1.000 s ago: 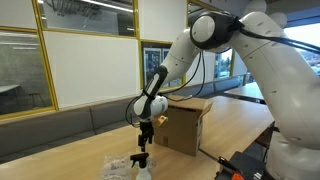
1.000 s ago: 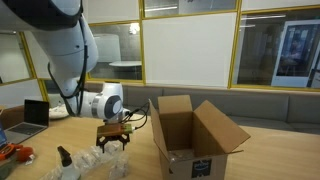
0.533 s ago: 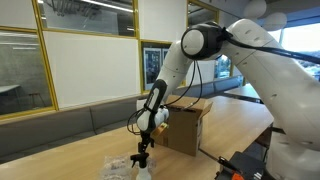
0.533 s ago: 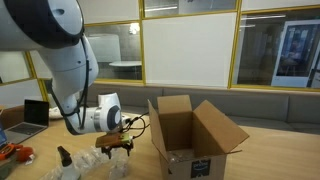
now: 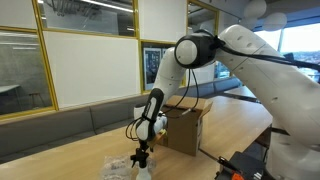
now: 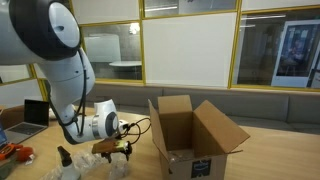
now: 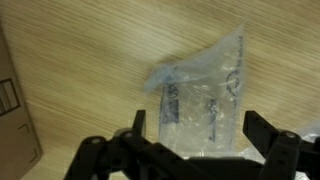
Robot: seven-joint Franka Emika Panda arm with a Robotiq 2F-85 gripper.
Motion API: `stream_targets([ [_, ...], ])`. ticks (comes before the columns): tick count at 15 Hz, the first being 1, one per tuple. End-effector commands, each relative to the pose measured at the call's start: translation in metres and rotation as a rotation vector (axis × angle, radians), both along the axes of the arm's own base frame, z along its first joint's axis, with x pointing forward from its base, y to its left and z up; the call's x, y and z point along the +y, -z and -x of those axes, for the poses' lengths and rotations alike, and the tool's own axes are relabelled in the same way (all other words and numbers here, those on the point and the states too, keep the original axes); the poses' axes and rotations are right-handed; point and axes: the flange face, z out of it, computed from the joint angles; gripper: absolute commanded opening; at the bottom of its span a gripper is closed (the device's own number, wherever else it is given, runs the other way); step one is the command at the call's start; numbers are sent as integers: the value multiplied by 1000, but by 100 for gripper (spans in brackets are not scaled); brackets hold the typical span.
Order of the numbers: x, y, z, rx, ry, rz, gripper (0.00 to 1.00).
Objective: Remove all the plastic bags and the spray bottle from the table and put them in the box
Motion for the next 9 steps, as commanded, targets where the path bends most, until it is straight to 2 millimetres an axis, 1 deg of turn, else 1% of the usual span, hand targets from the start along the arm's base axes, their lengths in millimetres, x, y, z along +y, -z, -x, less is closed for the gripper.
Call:
stream_targets([
  [1, 7, 3, -11, -33, 14, -27, 100],
  [5, 14, 9, -9, -36, 20, -55, 100],
  [9, 20, 19, -5, -28, 32, -81, 100],
])
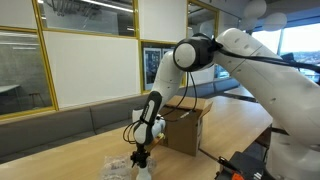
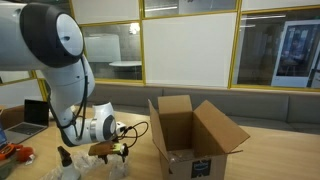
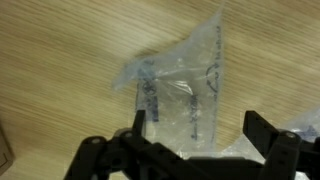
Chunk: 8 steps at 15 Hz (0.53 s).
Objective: Remove all the plastic bags and the spray bottle from the table and put them in the box
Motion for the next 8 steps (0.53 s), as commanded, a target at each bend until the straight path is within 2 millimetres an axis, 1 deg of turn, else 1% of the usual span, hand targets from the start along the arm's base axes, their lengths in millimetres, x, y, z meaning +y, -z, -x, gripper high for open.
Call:
stream_targets([
  [1, 3, 9, -4, -12, 26, -36, 100],
  [8, 0, 25, 3, 15, 46, -48, 100],
])
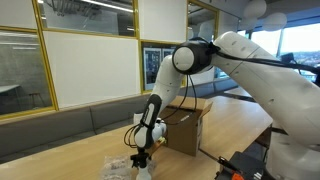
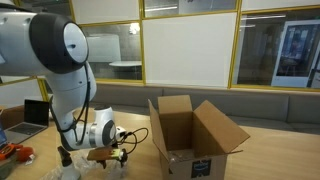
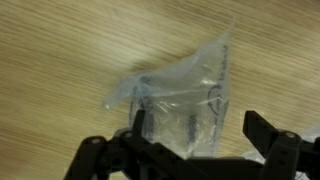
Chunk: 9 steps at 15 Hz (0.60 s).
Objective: Remove all the plastic bags and the spray bottle from the table and put them in the box
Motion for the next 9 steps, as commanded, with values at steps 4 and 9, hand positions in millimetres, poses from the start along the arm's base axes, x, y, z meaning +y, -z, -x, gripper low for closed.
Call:
stream_targets([
  [4, -3, 13, -2, 2, 30, -29, 100],
  [9, -7, 18, 0, 10, 43, -34, 58],
])
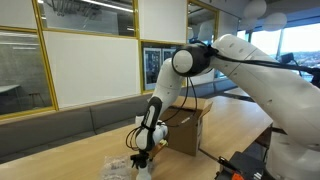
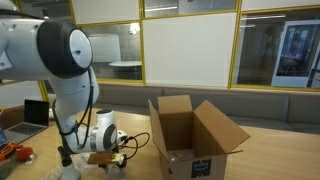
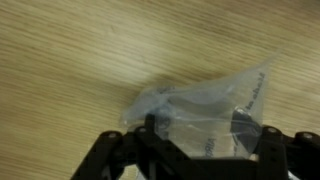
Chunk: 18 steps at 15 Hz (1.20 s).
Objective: Remove all the plastic bags and the spray bottle from the table and put them in the box
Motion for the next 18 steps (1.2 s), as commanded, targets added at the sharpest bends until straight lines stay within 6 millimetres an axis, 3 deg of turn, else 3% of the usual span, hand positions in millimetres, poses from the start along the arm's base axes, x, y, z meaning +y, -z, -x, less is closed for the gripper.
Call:
stream_targets([
  [1, -2, 2, -6, -15, 19, -23, 49],
  [6, -7, -5, -8, -14, 35, -29, 13],
  [8, -14, -24, -15, -37, 41, -19, 11],
  [14, -28, -116, -38, -138, 55, -7, 11],
  [18, -32, -201, -52, -230, 50, 7, 10],
])
